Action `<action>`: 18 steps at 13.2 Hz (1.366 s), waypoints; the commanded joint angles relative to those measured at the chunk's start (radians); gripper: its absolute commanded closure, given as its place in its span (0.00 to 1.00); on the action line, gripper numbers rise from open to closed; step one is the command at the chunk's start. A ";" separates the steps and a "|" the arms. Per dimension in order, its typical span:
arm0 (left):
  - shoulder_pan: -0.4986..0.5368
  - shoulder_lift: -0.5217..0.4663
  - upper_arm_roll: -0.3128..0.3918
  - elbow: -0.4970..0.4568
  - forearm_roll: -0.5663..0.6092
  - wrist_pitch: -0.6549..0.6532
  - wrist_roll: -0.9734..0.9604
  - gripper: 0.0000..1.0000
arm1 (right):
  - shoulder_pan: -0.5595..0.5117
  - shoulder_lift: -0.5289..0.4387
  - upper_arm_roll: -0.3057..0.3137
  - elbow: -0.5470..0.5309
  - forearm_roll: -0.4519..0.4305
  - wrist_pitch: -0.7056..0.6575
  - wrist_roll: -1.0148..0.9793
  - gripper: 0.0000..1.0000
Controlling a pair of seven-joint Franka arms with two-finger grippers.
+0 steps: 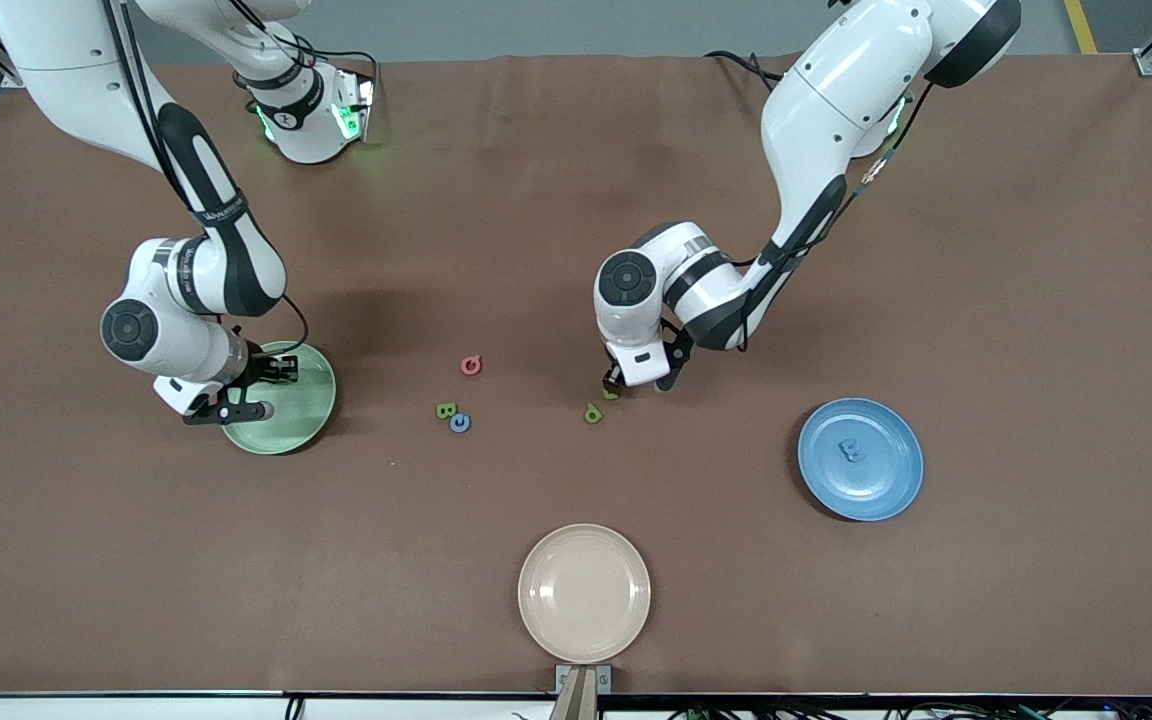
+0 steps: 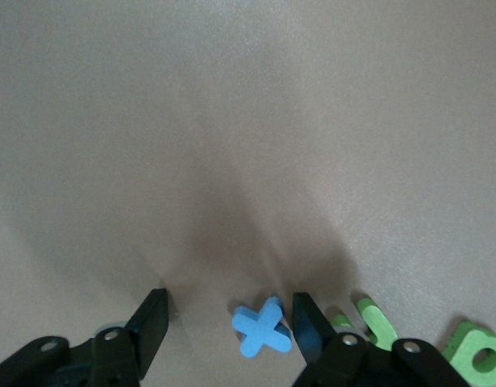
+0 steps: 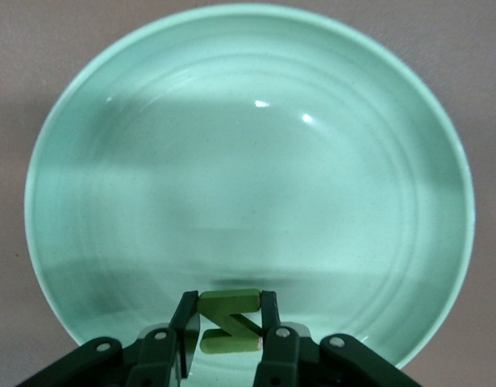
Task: Sort upper and lower case letters into plates
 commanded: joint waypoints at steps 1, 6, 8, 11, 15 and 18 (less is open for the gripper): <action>-0.007 0.016 0.000 0.031 0.003 0.008 -0.020 0.33 | -0.014 -0.029 0.013 -0.027 -0.010 0.002 -0.001 0.00; -0.007 0.025 -0.001 0.035 0.004 0.015 -0.020 0.60 | 0.073 -0.096 0.020 0.132 -0.009 -0.212 0.193 0.00; -0.007 0.027 0.000 0.035 0.011 0.015 -0.019 0.76 | 0.156 -0.093 0.023 0.180 0.002 -0.240 0.357 0.00; -0.004 0.004 0.002 0.036 0.020 0.011 -0.002 1.00 | 0.301 -0.084 0.021 0.215 0.003 -0.211 0.633 0.00; 0.097 -0.102 0.015 0.033 0.055 -0.057 0.176 1.00 | 0.476 -0.003 0.021 0.214 0.002 -0.047 0.928 0.00; 0.215 -0.152 0.015 0.025 0.057 -0.115 0.445 1.00 | 0.518 0.056 0.020 0.212 -0.009 0.037 0.970 0.00</action>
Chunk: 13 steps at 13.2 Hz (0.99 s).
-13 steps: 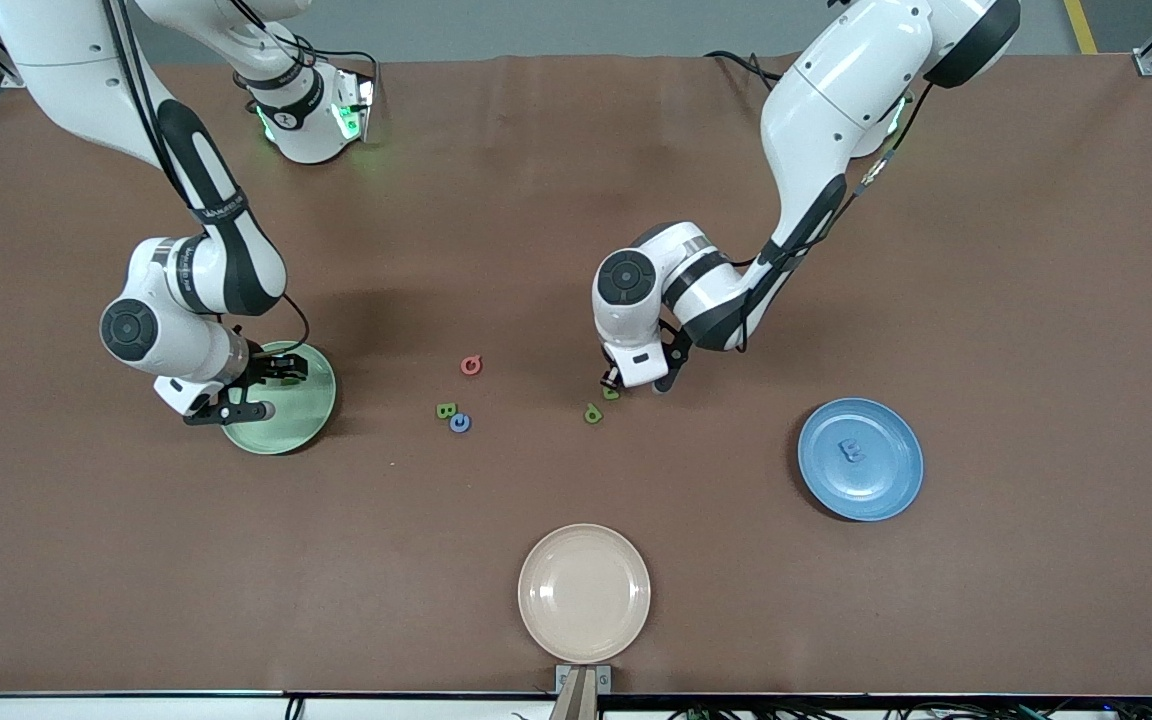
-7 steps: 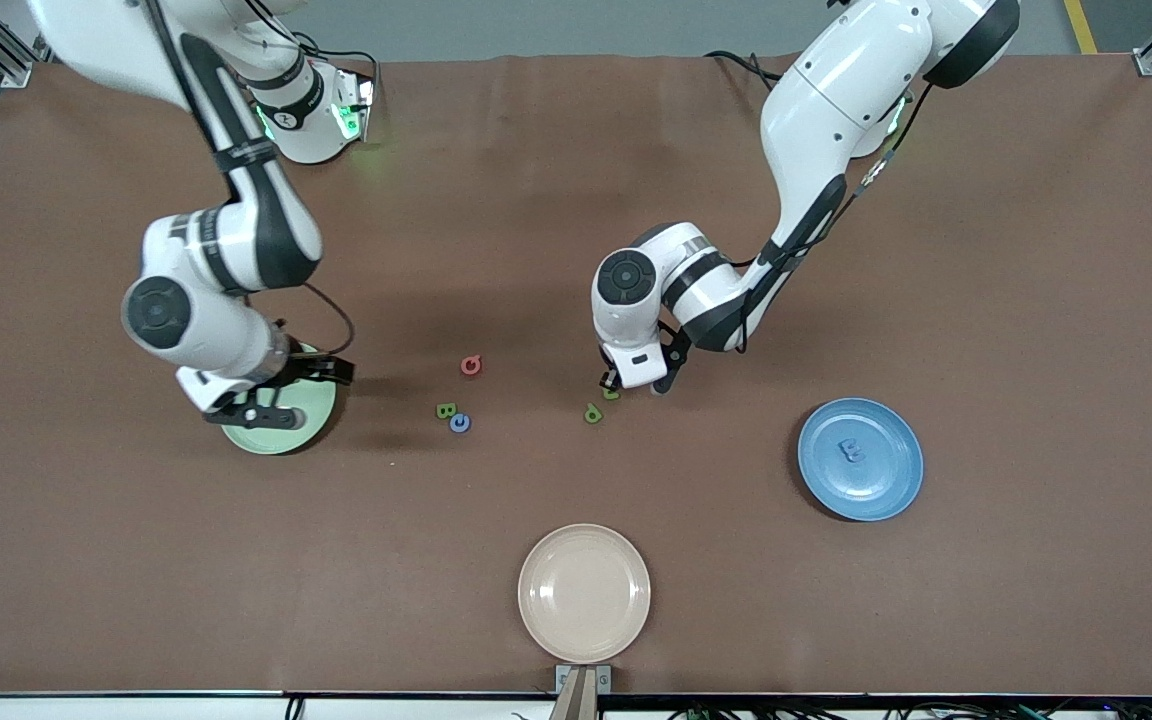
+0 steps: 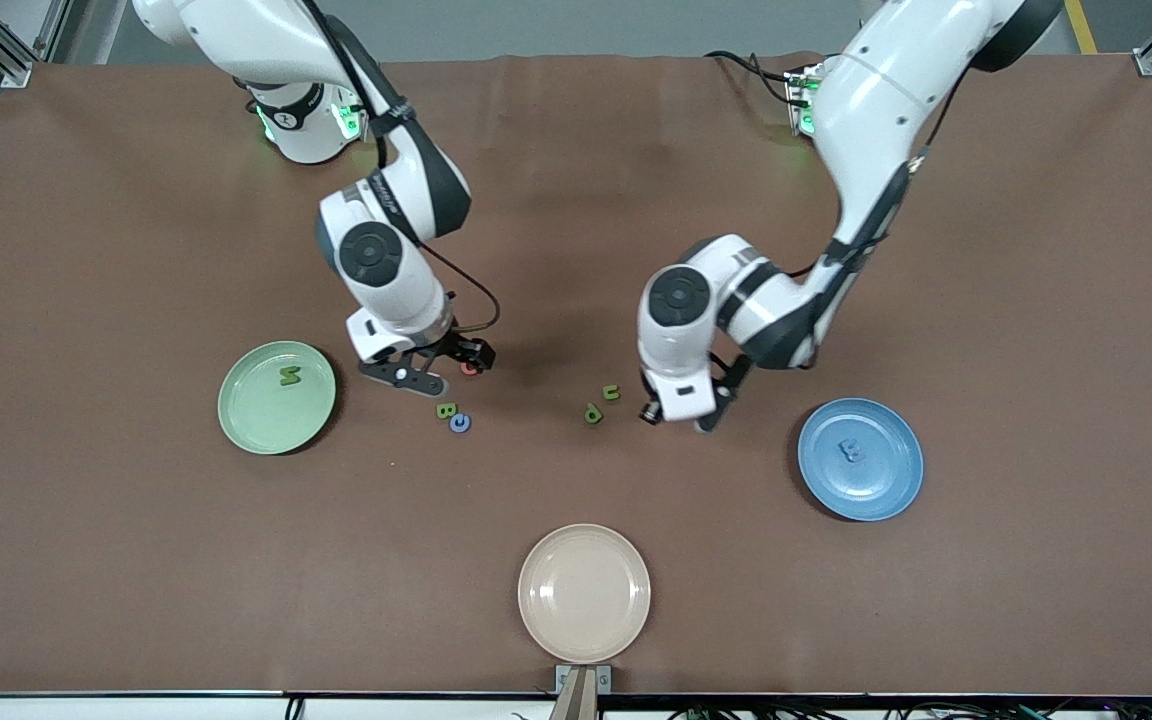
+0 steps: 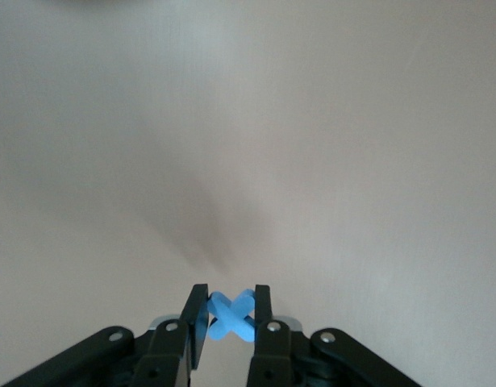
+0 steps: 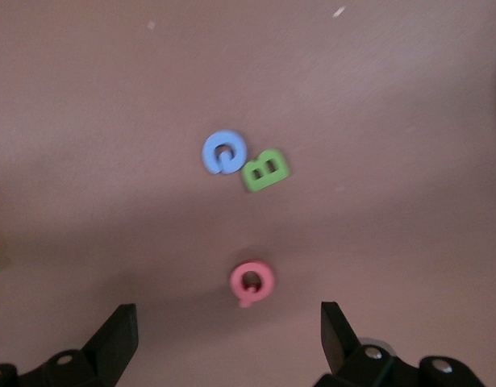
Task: Sort upper and lower case letters into plates
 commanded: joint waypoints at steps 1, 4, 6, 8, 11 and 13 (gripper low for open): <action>0.104 -0.060 -0.005 -0.027 0.015 -0.028 0.200 1.00 | 0.014 0.048 -0.013 -0.004 -0.015 0.069 0.026 0.01; 0.194 -0.077 -0.005 -0.031 0.015 -0.030 0.380 0.99 | 0.028 0.074 -0.017 -0.037 -0.025 0.120 0.026 0.07; 0.275 -0.074 -0.005 -0.046 0.015 -0.031 0.511 0.99 | 0.028 0.074 -0.019 -0.070 -0.036 0.158 0.026 0.12; 0.334 -0.070 -0.005 -0.069 0.017 -0.030 0.619 0.94 | 0.031 0.075 -0.019 -0.082 -0.036 0.167 0.026 0.21; 0.382 -0.044 -0.005 -0.068 0.020 -0.025 0.685 0.20 | 0.042 0.075 -0.019 -0.093 -0.036 0.169 0.032 0.30; 0.382 -0.048 -0.005 -0.066 0.032 -0.028 0.682 0.00 | 0.043 0.075 -0.019 -0.094 -0.036 0.169 0.032 0.33</action>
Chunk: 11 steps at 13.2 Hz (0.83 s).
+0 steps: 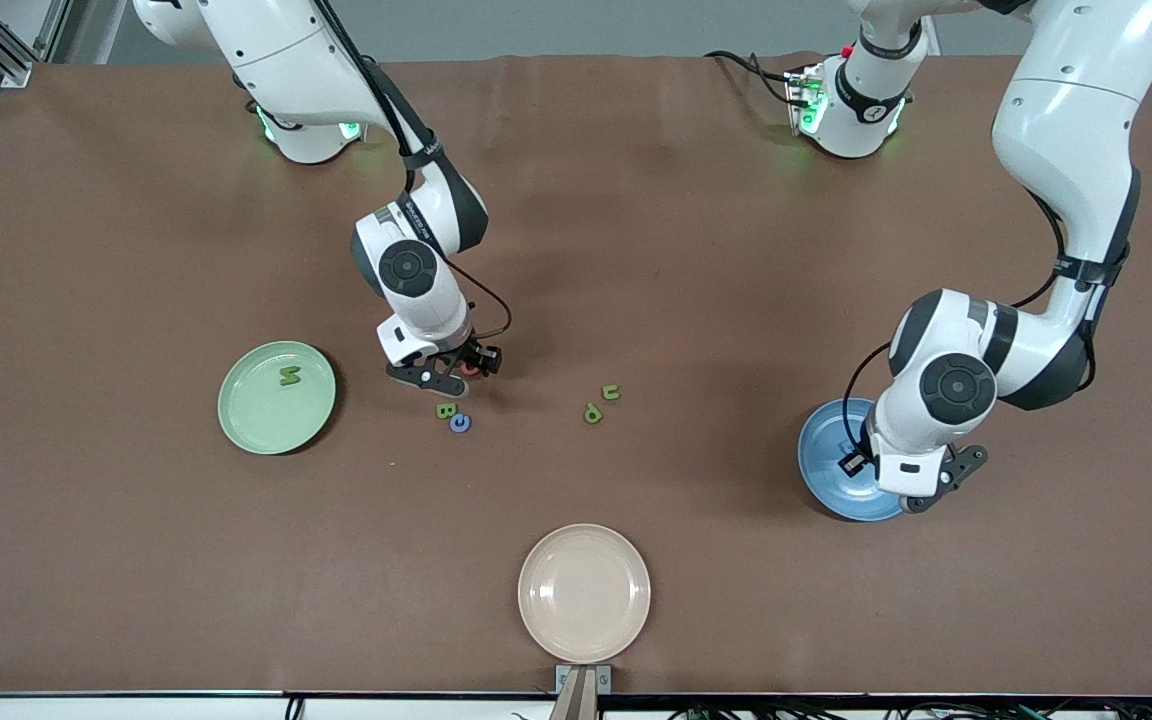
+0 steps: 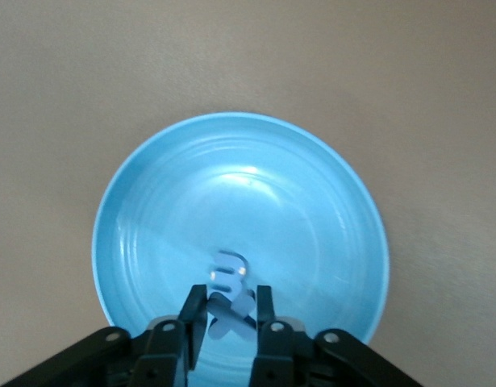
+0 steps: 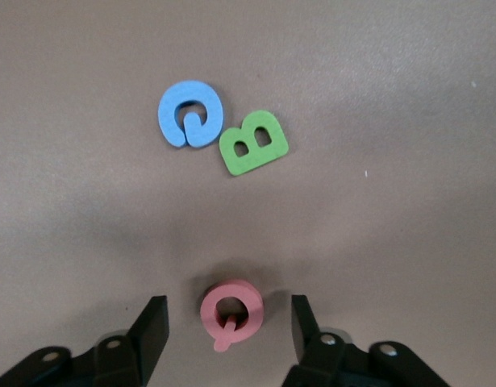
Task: Sort upper and lower case letters into plates
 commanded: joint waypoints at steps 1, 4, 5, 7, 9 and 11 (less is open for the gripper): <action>-0.005 -0.011 -0.010 -0.009 0.026 -0.005 -0.007 0.00 | 0.018 -0.016 -0.013 -0.030 -0.015 0.016 0.024 0.35; -0.023 -0.019 -0.023 -0.003 0.014 -0.032 -0.049 0.00 | 0.020 0.000 -0.013 -0.033 -0.015 0.041 0.024 0.37; -0.041 -0.019 -0.043 -0.004 0.013 -0.035 -0.099 0.00 | 0.024 0.006 -0.012 -0.032 -0.015 0.047 0.024 0.41; -0.109 -0.006 -0.075 -0.003 0.012 -0.032 -0.260 0.00 | 0.024 0.009 -0.013 -0.032 -0.015 0.048 0.024 0.53; -0.222 0.041 -0.077 0.038 0.016 -0.031 -0.396 0.00 | 0.024 0.011 -0.012 -0.032 -0.015 0.048 0.024 0.77; -0.306 0.090 -0.077 0.078 0.011 -0.022 -0.481 0.02 | 0.015 0.009 -0.013 -0.032 -0.015 0.042 0.022 1.00</action>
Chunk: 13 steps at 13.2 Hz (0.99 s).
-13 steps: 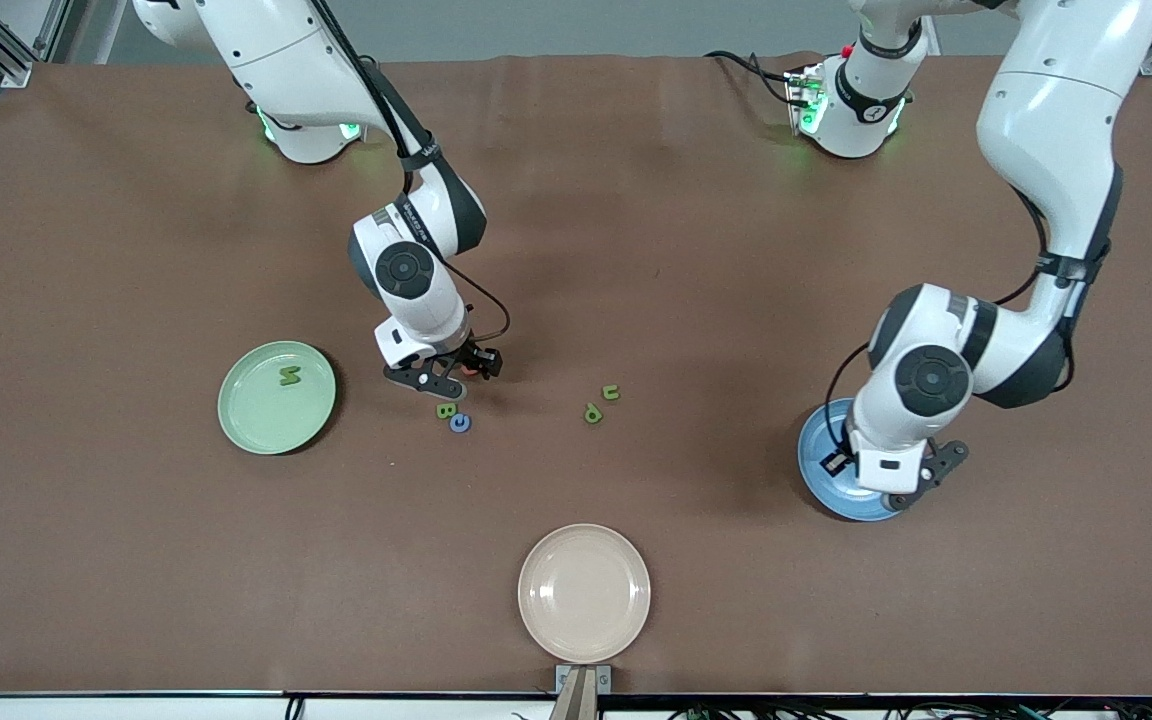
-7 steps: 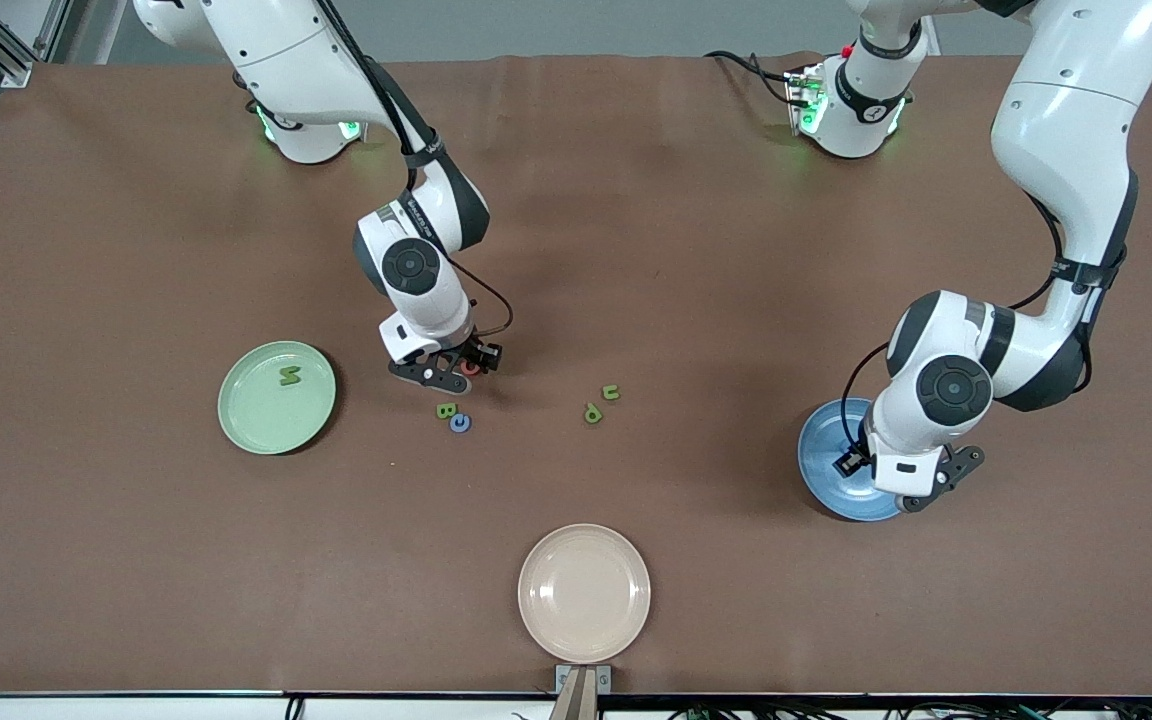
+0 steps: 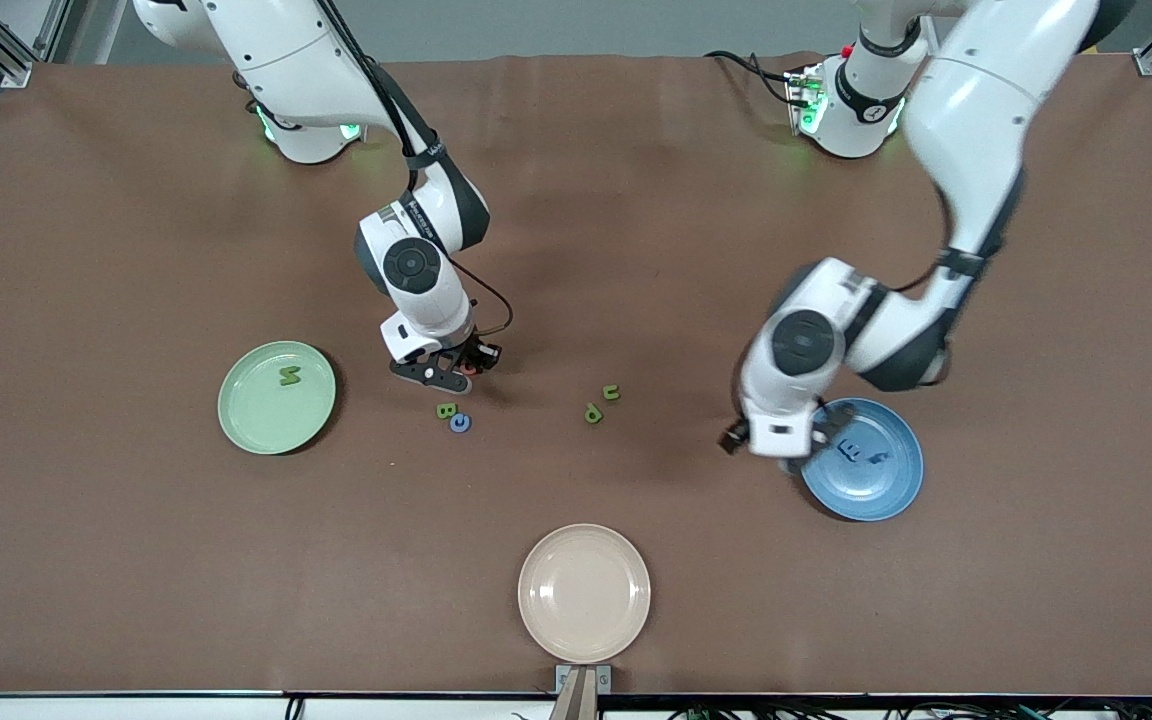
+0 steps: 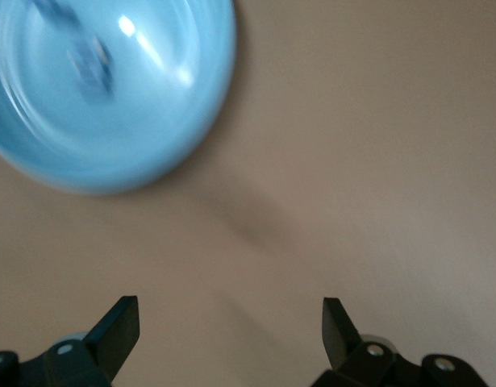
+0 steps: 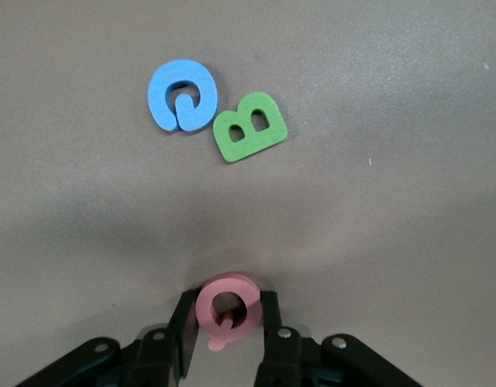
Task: Sort upper and lower case letters into plates
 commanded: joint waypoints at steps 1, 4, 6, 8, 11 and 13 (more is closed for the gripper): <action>-0.092 0.085 0.004 0.076 0.007 0.010 -0.101 0.06 | -0.001 -0.007 -0.012 -0.011 -0.014 0.001 0.009 1.00; -0.160 0.177 0.005 0.170 -0.005 0.031 -0.286 0.14 | -0.044 -0.087 -0.053 -0.004 -0.016 -0.124 -0.133 1.00; -0.189 0.207 0.007 0.211 -0.006 0.033 -0.403 0.16 | -0.092 -0.151 -0.097 -0.002 -0.016 -0.218 -0.291 1.00; -0.217 0.220 0.008 0.211 -0.006 0.033 -0.503 0.16 | -0.173 -0.191 -0.113 -0.008 -0.016 -0.257 -0.464 1.00; -0.254 0.237 0.010 0.218 -0.006 0.065 -0.594 0.19 | -0.317 -0.187 -0.113 -0.020 -0.014 -0.243 -0.695 1.00; -0.258 0.238 0.010 0.216 -0.009 0.065 -0.597 0.22 | -0.366 -0.184 -0.111 -0.069 -0.013 -0.158 -0.759 1.00</action>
